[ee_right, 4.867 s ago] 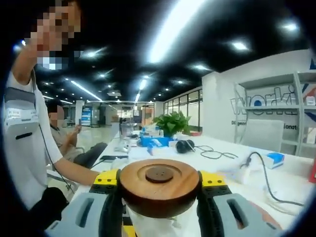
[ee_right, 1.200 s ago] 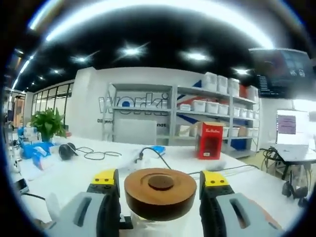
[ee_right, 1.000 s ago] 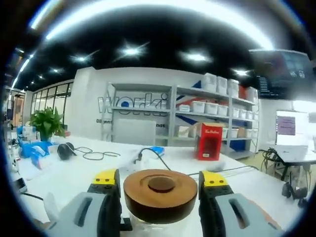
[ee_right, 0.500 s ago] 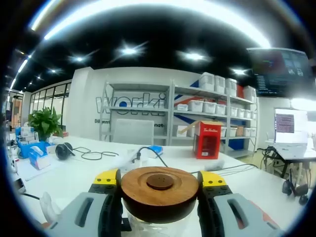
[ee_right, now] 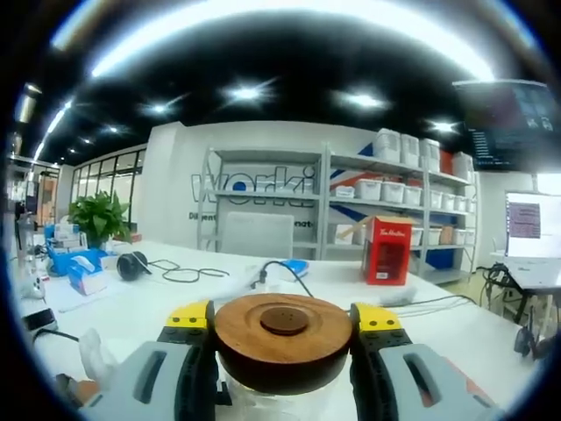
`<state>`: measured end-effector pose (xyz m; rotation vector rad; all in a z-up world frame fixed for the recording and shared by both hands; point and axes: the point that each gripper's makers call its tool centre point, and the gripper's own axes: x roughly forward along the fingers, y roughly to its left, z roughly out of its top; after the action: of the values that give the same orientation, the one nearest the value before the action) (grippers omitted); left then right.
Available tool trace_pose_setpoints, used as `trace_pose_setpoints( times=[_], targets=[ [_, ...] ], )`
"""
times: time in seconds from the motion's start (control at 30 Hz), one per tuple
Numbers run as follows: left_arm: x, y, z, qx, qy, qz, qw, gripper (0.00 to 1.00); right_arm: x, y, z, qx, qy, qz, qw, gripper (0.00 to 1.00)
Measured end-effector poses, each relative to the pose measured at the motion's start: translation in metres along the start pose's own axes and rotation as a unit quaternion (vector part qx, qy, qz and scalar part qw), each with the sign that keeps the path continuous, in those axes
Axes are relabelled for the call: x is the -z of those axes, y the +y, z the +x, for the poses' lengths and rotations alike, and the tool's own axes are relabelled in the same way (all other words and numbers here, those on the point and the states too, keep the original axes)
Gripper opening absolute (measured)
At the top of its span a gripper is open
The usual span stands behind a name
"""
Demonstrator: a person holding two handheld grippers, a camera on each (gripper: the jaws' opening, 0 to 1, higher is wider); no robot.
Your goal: Clamp the coffee can twist off the lid put the lid on the table pick up the lid cover the can tighten the lid
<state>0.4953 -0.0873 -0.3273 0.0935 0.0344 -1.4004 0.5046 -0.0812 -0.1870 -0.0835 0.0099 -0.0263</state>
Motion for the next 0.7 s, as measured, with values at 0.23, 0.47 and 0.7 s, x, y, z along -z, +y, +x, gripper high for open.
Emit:
trace_pose_setpoints(
  times=[0.23,0.47,0.7],
  targets=[
    [0.001,0.005,-0.001,0.0,0.0,0.0,1.0,0.46,-0.001,0.005,0.002,-0.062,-0.004,-0.011,0.998,0.56],
    [0.001,0.006,-0.001,-0.001,0.0,0.0,1.0,0.46,-0.001,0.008,0.003,-0.12,0.0,-0.014,0.9927,0.56],
    [0.001,0.006,-0.001,-0.004,0.001,0.001,1.0,0.45,-0.001,0.013,0.006,-0.196,0.001,-0.015,0.9805,0.56]
  ],
)
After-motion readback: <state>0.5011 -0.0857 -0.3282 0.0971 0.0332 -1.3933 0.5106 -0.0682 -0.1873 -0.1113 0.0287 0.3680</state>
